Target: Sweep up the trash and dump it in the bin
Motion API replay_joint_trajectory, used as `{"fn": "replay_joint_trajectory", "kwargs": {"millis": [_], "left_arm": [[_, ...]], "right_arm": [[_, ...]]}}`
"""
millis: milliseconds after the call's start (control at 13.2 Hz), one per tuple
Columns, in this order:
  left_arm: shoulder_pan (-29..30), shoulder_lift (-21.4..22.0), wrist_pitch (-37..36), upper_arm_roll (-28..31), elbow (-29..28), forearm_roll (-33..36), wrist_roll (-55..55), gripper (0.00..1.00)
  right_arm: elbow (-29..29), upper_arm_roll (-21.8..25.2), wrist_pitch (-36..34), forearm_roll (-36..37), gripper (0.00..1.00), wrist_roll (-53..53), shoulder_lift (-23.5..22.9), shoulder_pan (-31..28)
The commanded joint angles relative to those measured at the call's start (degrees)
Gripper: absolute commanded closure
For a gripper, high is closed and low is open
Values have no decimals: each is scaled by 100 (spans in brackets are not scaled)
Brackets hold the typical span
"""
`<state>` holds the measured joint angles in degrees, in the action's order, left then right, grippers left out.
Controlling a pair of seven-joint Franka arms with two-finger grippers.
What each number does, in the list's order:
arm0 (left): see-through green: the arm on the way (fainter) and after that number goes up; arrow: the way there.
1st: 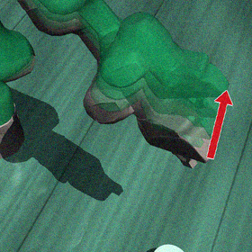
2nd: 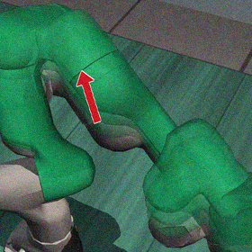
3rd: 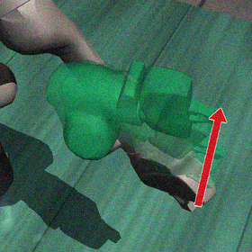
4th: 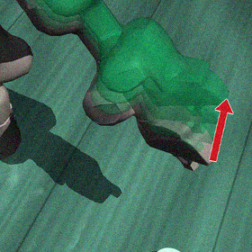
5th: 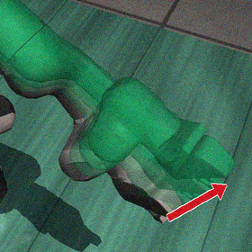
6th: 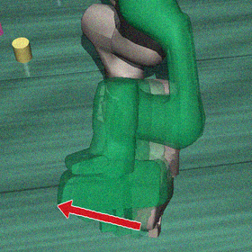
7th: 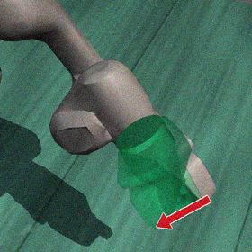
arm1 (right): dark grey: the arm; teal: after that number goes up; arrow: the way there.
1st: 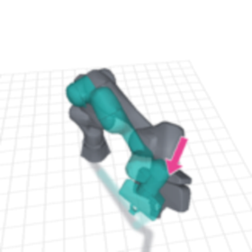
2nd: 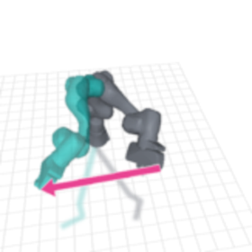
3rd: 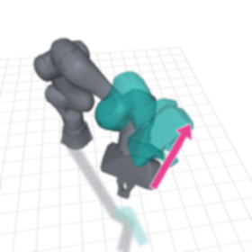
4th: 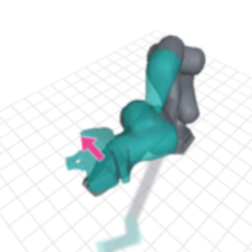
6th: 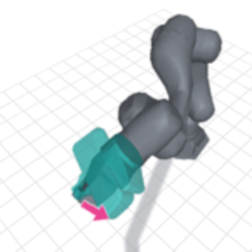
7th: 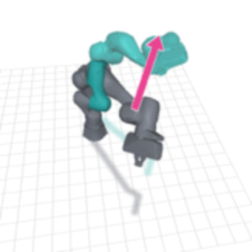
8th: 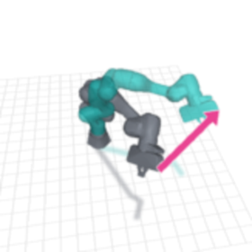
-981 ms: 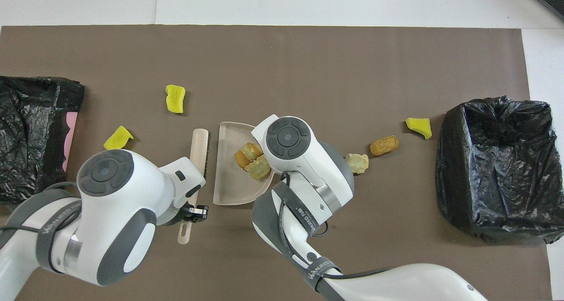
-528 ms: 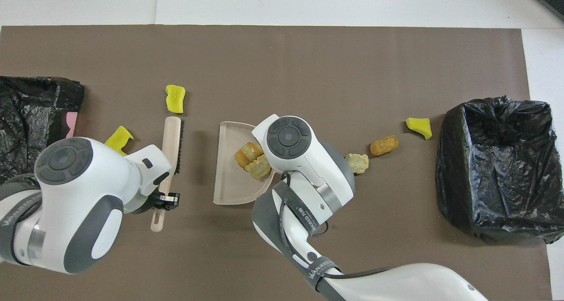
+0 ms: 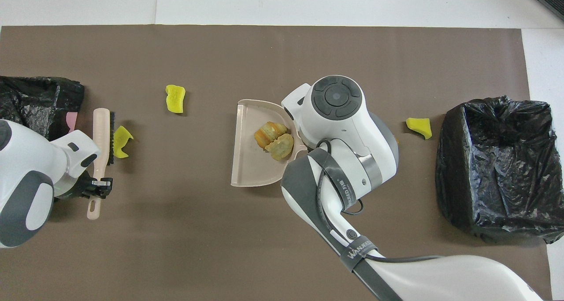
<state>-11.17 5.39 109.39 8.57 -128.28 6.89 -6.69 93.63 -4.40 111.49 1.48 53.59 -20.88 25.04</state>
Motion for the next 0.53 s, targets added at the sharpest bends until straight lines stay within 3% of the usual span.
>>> {"fn": "replay_joint_trajectory", "kwargs": {"millis": [0, 453], "left_arm": [[177, -196, 143, -22, 84, 233, -60, 100], [221, -354, 486, -49, 40, 251, -674, 100]], "right_arm": [[68, -52, 13, -95, 100, 117, 31, 45], [191, -52, 259, -78, 100, -6, -21, 194]]}}
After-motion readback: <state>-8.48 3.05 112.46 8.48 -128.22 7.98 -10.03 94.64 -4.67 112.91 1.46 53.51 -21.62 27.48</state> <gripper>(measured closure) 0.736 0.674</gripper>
